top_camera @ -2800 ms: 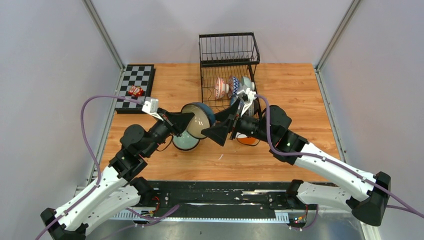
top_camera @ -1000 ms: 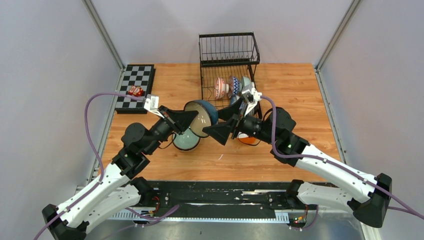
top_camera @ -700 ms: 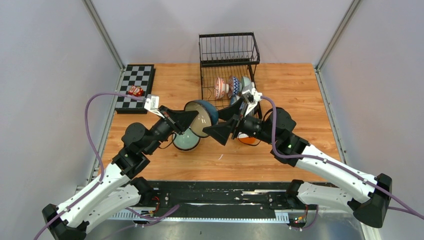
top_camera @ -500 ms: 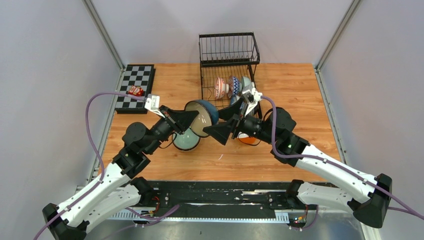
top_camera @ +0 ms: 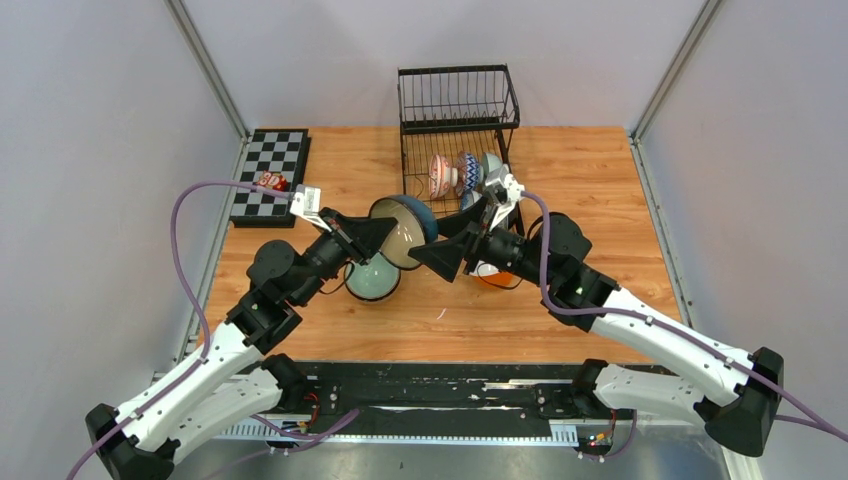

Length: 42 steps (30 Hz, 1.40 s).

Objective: Load the bowls into the dish rack
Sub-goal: Place the bowl in the dish rack.

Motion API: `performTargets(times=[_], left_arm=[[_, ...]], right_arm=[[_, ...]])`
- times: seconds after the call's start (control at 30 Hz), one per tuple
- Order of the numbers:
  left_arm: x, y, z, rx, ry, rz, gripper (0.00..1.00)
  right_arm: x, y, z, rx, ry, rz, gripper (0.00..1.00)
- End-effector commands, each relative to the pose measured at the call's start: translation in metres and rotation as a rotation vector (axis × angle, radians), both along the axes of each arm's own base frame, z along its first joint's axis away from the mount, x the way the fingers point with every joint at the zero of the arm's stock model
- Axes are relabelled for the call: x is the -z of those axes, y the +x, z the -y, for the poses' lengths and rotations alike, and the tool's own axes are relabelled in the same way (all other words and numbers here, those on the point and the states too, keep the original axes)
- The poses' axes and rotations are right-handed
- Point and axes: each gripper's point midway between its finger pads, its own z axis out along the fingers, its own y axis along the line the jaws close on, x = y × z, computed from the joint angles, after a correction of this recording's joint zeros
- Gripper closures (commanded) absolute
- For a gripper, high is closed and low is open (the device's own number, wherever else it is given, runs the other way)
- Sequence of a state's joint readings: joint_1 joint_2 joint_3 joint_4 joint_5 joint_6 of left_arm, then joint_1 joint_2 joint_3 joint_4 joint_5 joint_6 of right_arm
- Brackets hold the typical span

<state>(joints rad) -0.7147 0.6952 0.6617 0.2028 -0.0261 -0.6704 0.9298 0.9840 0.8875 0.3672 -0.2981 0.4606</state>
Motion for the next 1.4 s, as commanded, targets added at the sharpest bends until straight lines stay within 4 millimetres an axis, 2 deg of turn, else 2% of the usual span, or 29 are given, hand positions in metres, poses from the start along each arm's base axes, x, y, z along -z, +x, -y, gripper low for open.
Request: performTargets(times=[0.0, 0.37, 0.67, 1.0, 1.13, 1.37], left_arm=[[-0.041, -0.005, -0.002, 0.015, -0.093, 0.074, 1.00], [-0.033, -0.003, 0.006, 0.042, -0.065, 0.052, 1.00], [-0.022, -0.001, 0.007, 0.037, -0.025, 0.021, 0.75], [-0.010, 0.001, 0.006, 0.024, 0.010, -0.009, 0.49], [-0.005, 0.001, 0.005, 0.022, 0.030, -0.023, 0.42], [-0.001, 0.008, -0.010, -0.065, 0.057, -0.039, 0.34]], right_arm=[[-0.021, -0.021, -0.001, -0.097, 0.050, 0.069, 0.97], [-0.024, -0.016, 0.004, -0.053, 0.066, 0.079, 0.97], [-0.022, -0.001, 0.013, 0.045, 0.068, 0.049, 0.97], [-0.030, 0.008, 0.019, 0.096, 0.089, 0.047, 0.97], [-0.033, 0.013, 0.021, 0.120, 0.087, 0.048, 0.97], [-0.033, 0.020, 0.023, 0.145, 0.080, 0.047, 0.97]])
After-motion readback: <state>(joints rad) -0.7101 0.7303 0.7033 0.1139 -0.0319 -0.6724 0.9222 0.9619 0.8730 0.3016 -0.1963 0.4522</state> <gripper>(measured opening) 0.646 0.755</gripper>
